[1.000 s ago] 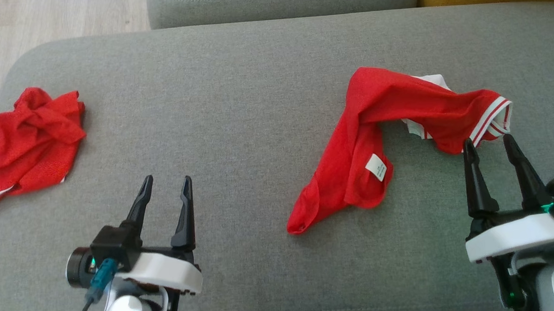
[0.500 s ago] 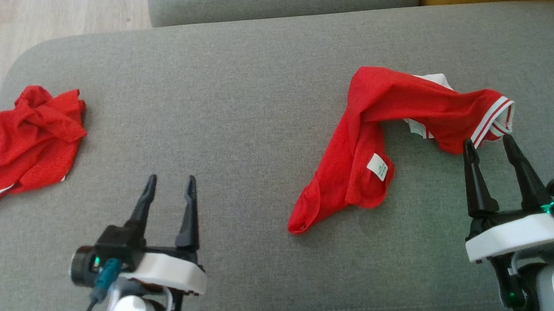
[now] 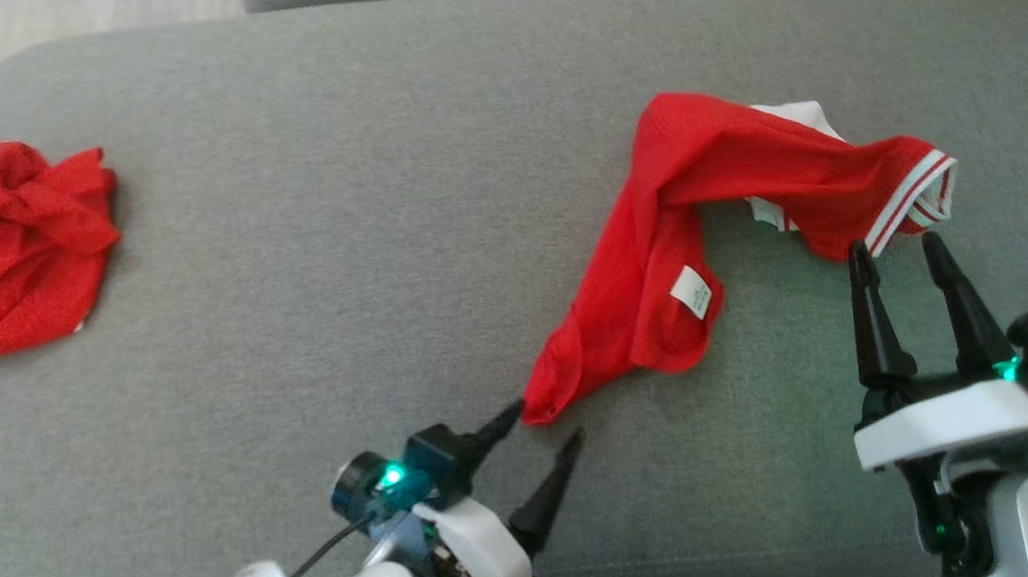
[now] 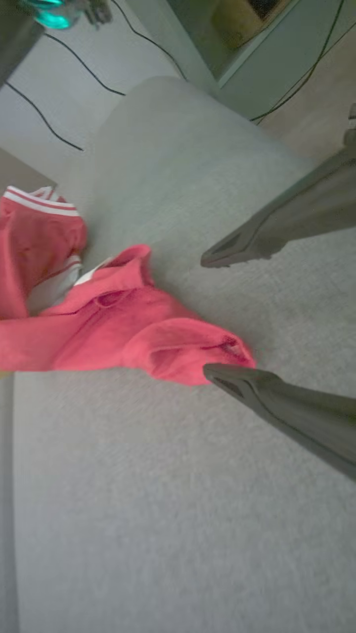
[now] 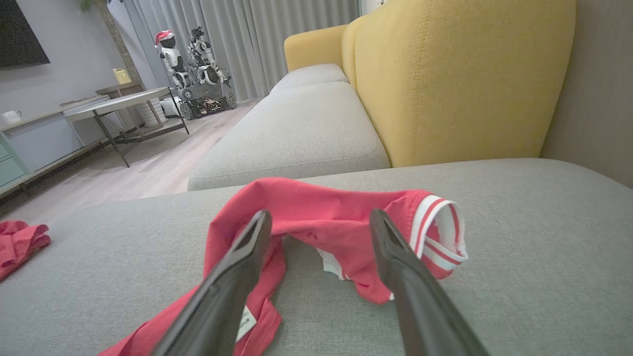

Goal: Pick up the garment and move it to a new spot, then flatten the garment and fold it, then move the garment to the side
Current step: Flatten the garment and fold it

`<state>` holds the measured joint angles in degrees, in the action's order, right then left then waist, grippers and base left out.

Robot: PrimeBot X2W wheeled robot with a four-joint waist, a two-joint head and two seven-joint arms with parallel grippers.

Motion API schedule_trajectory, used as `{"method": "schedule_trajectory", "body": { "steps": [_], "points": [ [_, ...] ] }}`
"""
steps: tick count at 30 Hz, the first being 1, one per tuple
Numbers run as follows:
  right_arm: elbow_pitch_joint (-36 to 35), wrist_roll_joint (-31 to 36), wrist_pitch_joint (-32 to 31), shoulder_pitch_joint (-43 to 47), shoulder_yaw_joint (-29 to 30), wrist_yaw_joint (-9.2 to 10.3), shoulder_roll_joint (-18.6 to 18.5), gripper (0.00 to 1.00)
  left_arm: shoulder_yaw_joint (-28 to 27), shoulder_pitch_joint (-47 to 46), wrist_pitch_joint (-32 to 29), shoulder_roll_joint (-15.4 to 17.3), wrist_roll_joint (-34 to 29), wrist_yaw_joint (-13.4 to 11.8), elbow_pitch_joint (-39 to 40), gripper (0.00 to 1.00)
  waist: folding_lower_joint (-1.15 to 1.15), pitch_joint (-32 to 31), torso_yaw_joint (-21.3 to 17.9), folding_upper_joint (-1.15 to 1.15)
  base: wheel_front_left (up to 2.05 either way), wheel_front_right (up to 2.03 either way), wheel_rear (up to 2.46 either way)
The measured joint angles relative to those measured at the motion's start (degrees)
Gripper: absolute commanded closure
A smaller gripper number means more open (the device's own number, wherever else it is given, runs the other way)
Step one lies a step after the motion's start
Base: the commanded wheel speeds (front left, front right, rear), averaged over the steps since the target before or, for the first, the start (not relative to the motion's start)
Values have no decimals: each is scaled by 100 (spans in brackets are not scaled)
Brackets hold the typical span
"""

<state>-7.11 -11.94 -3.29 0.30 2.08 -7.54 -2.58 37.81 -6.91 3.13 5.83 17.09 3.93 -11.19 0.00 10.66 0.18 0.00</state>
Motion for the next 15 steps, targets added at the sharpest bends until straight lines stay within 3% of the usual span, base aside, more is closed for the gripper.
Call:
{"method": "schedule_trajectory", "body": {
  "steps": [7, 9, 15],
  "points": [
    [22, -19, 32, -105, 19, 0, 0, 0, 169, -414, -99, -66, 55, 110, -658, 0, 0, 218, -235, 0, 0, 0, 0],
    [33, -58, 35, -105, 30, 0, 0, 0, 124, -523, -44, -68, 55, 75, -778, 100, 0, 262, -278, 0, 0, 0, 0],
    [63, -85, 79, -106, 69, 1, 0, 0, -332, -753, 400, -30, 116, -162, -756, 100, 0, 273, -305, 0, 0, 0, 0]
  ]
}}
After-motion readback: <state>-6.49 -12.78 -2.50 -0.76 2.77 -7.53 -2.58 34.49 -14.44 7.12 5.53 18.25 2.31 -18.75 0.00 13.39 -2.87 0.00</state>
